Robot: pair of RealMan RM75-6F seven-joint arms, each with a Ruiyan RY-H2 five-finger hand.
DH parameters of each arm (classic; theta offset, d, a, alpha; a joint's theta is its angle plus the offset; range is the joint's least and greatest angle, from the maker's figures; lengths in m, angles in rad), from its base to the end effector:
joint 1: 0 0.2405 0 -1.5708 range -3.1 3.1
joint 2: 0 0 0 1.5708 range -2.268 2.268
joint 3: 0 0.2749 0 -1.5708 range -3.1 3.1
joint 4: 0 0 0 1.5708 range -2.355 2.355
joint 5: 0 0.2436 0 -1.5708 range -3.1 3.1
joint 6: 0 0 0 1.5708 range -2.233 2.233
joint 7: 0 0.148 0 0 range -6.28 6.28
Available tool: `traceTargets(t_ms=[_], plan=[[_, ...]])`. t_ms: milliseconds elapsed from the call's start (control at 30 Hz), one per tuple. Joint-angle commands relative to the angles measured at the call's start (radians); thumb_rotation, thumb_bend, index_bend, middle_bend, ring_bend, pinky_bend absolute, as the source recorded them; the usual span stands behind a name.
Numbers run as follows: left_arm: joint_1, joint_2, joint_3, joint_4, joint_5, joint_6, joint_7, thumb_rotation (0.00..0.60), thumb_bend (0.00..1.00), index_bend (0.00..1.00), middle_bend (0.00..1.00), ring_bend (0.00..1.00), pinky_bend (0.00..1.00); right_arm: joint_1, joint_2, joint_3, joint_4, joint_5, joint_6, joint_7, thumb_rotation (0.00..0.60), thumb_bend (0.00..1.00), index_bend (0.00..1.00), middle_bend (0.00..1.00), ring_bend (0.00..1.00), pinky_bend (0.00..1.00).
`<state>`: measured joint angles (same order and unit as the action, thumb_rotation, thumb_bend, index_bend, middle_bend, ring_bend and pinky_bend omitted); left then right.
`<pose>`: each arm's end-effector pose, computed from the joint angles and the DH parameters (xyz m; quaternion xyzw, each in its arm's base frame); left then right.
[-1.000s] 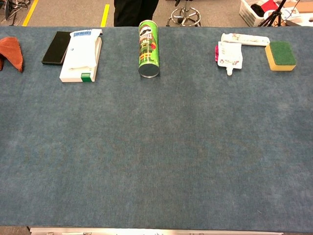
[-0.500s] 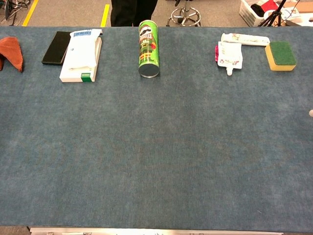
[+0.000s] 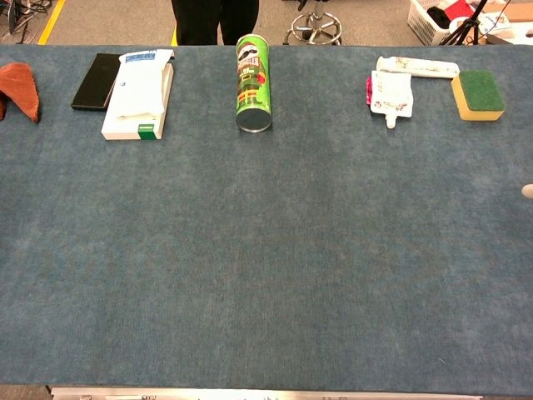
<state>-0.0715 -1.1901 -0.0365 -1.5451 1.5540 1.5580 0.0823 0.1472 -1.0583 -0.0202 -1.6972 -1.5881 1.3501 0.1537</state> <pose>-0.3404 0.1816 0.1233 -0.6085 -0.3396 -0.3892 0.6024 -0.3185 -0.1876 0.1162 0.6329 -0.4611 0.3999 0.4764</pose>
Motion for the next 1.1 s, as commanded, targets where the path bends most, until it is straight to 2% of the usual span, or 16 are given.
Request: traceTargets(t_ms=[33,233,333,500,767,933,1100], plan=[[0.0,-0.001,0.0,0.001,-0.002,-0.001,0.0,0.6,0.41,0.55,0.55,0.51,0.51,0.027,0.01,-0.024,0.002,-0.061,-0.027,0.166,0.426,0.0,1.0,0.91,0.74,0.08],[0.0,-0.003,0.0,0.004,-0.006,-0.005,0.001,0.6,0.41,0.55,0.55,0.51,0.51,0.096,0.015,-0.1,0.087,-0.275,0.003,0.525,0.422,0.0,1.0,0.91,0.74,0.08],[0.0,-0.003,0.0,0.005,-0.008,-0.008,0.002,0.6,0.41,0.55,0.55,0.51,0.51,0.125,-0.003,-0.119,0.117,-0.327,0.035,0.671,0.411,0.0,1.0,0.92,0.75,0.08],[0.0,-0.002,-0.002,0.005,-0.012,-0.009,-0.002,0.6,0.41,0.55,0.55,0.51,0.51,0.211,-0.012,-0.173,0.154,-0.421,0.064,0.986,0.363,0.0,1.0,0.92,0.76,0.08],[0.001,0.001,-0.002,0.001,-0.014,-0.008,0.0,0.6,0.41,0.55,0.55,0.51,0.51,0.332,-0.016,-0.274,0.225,-0.578,0.196,1.406,0.347,0.0,1.0,0.93,0.77,0.08],[0.0,0.0,-0.002,0.0,-0.015,-0.01,0.002,0.6,0.41,0.55,0.55,0.51,0.51,0.376,-0.03,-0.324,0.288,-0.645,0.292,1.542,0.313,0.0,1.0,0.94,0.78,0.08],[0.002,0.0,-0.001,-0.001,-0.011,-0.006,0.004,0.6,0.41,0.55,0.55,0.51,0.51,0.392,-0.032,-0.351,0.305,-0.653,0.315,1.544,0.307,0.0,1.0,0.94,0.78,0.09]])
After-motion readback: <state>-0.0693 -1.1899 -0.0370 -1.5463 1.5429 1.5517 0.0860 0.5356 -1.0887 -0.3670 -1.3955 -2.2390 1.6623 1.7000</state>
